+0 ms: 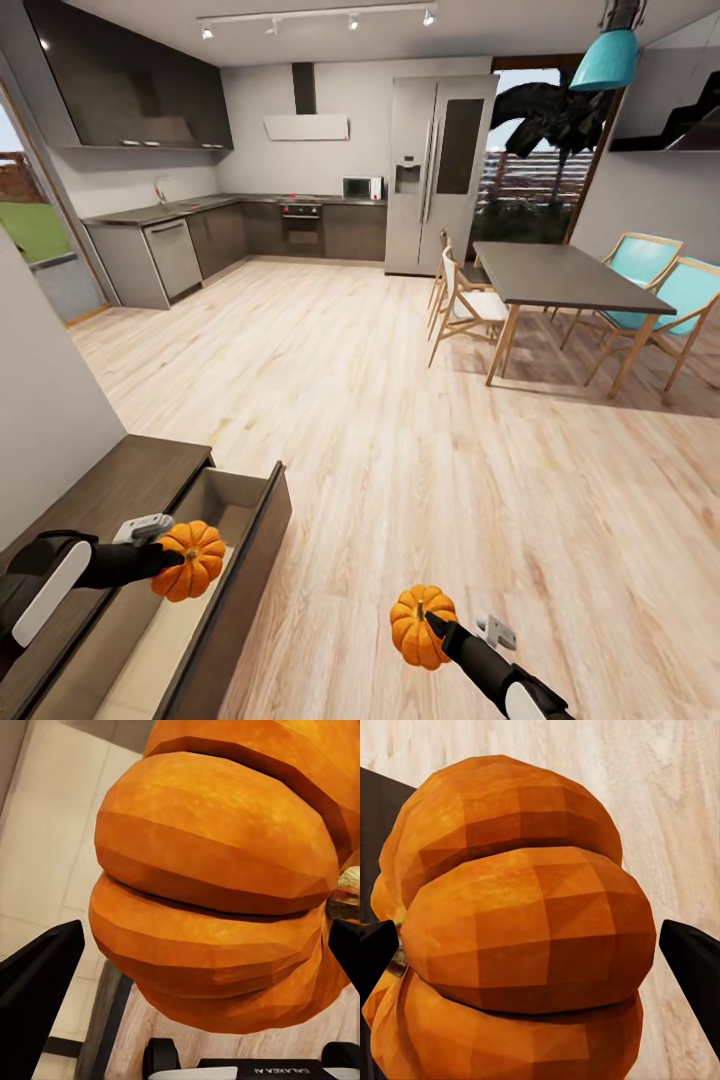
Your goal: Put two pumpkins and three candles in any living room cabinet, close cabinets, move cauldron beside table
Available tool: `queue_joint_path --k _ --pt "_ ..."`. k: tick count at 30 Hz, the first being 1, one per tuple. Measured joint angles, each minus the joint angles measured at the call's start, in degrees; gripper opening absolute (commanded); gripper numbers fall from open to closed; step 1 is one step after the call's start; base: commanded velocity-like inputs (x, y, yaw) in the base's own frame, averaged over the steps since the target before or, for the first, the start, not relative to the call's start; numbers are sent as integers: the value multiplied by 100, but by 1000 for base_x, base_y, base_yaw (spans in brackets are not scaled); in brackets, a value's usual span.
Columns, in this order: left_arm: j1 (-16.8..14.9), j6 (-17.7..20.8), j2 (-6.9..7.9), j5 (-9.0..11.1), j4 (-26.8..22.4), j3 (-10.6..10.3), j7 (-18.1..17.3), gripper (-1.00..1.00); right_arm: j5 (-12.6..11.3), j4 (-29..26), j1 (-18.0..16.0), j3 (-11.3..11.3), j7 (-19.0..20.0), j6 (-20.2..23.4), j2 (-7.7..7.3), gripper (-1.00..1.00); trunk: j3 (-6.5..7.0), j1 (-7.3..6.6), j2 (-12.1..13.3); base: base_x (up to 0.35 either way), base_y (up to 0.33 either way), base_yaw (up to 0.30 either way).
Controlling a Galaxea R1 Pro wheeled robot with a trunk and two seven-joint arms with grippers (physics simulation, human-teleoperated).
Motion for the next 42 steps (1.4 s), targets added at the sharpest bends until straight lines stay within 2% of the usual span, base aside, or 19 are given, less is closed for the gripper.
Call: queue_joint_path --k 1,2,3,5,7,8,10,15,22,33,42 --pt "3 2 -69 -28 1 5 -3 -100 2 0 0 -3 -3 -2 0 -100 18 -22 40 0 0 0" --pt "1 7 -100 40 0 8 -13 -100 2 0 0 -3 -4 -2 0 -100 36 -44 80 0 0 0" --pt "3 5 -195 -36 1 1 0 -100 0 0 0 -5 -6 -3 0 -100 53 -66 121 0 0 0" --pt "3 10 -369 0 0 -16 -10 -100 -1 -1 0 -5 -3 -32 5 -100 90 -110 201 0 0 0" --pt "4 6 -550 -126 1 -26 22 -100 -3 -1 -1 3 -1 -116 10 -100 125 -154 281 0 0 0" --pt "0 8 -593 -130 -1 -6 69 -100 0 0 0 7 -1 -140 13 -100 144 -176 321 0 0 0" --pt "-1 2 -635 -310 2 34 224 -100 4 0 0 10 -1 -163 15 -100 180 -220 401 0 0 0" --pt "1 2 -664 -338 -14 120 445 -100 1 8 0 3 -9 -178 4 -100 269 -330 602 0 0 0" --pt "-2 2 -668 -327 -143 112 451 -100 10 10 1 13 -10 -180 8 -100 270 -331 603 21 -5 0" --pt "-1 0 -668 -347 -232 87 456 -100 11 8 3 18 -10 -213 -1 -100 270 -333 603 287 -127 -221" --pt "1 -1 -674 -371 -233 80 461 -100 13 10 2 23 -5 -214 -1 -100 270 -333 603 311 -134 -71"
